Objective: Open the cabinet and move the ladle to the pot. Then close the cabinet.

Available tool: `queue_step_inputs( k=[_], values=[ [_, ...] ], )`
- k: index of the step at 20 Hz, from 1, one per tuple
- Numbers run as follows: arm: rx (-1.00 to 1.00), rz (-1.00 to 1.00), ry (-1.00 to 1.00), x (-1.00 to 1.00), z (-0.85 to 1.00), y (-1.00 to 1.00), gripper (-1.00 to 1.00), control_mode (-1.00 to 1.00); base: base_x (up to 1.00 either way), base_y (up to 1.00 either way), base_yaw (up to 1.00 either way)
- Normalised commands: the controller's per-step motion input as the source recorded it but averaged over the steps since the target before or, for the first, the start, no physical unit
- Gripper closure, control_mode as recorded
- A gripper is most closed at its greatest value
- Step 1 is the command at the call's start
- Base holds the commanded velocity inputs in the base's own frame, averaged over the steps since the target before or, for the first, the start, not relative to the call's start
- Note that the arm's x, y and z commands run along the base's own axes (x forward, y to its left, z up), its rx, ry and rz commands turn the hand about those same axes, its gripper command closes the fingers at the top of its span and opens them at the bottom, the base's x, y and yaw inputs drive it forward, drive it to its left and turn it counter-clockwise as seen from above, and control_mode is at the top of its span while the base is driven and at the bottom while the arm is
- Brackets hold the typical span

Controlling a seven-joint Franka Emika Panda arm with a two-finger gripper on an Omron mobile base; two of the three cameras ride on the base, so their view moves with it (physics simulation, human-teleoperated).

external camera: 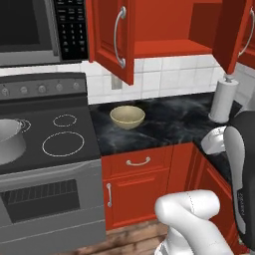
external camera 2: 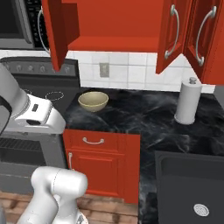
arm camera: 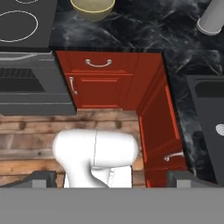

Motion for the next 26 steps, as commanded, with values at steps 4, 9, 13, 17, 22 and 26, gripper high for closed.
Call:
queue_step_inputs(
  k=[4, 9, 13, 17, 22, 26],
  values=[
    [0.00, 0.00, 0.00, 0.00, 0.00, 0.00, -1.00, 1.00, 0.68, -0.11, 0.00],
    [0.00, 0.00, 0.00, 0.00, 0.00, 0.00, -1.00, 1.00, 0.63, -0.15, 0.00],
    [0.00, 0.00, 0.00, 0.00, 0.00, 0.00, -1.00, 1.00, 0.53, -0.28, 0.00],
    [0.00, 0.00, 0.00, 0.00, 0.00, 0.00, -1.00, 1.00, 0.52, -0.41, 0.00],
    [0.00, 0.00, 0.00, 0.00, 0.00, 0.00, -1.00, 1.00, 0.58, -0.42, 0.00],
    [0.00, 0.00, 0.00, 0.00, 0.00, 0.00, -1.00, 1.00, 0.54, -0.33, 0.00]
  ],
)
